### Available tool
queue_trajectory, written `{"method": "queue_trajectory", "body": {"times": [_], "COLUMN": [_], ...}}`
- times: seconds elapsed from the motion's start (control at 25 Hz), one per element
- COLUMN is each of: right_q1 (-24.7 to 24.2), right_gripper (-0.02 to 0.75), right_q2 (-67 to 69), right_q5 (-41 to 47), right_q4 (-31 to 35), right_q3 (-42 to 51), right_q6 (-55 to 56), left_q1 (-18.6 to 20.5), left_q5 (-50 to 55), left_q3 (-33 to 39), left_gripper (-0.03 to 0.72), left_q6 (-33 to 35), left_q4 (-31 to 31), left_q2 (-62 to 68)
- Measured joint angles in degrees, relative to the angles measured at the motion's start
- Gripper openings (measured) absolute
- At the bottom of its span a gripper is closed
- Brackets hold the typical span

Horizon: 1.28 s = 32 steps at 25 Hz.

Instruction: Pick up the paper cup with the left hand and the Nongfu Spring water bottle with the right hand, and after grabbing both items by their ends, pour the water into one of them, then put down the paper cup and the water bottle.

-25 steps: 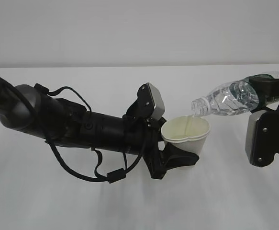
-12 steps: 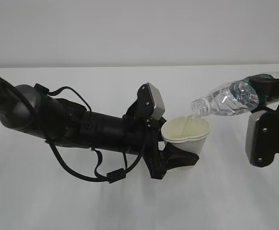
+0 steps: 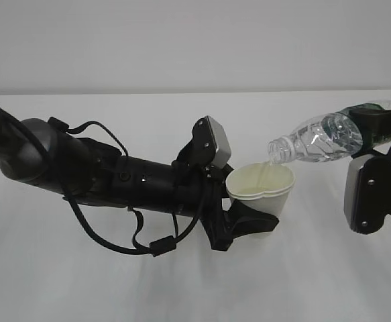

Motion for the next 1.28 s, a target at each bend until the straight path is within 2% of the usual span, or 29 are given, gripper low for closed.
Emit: {"method": "queue_trajectory", "body": {"times": [1.28], "right_q1": [0.0], "right_gripper": [0.401], "right_q2": [0.0], "right_q5": [0.0], "right_q4": [-0.5], "right_q3": [0.0], "right_q6": [-0.09], "left_q1": [0.0], "left_q5": [0.0], "left_q3": [0.0], "left_gripper": [0.446], "left_q6": [0.0], "left_q4": [0.1], "left_q2": [0.0]}}
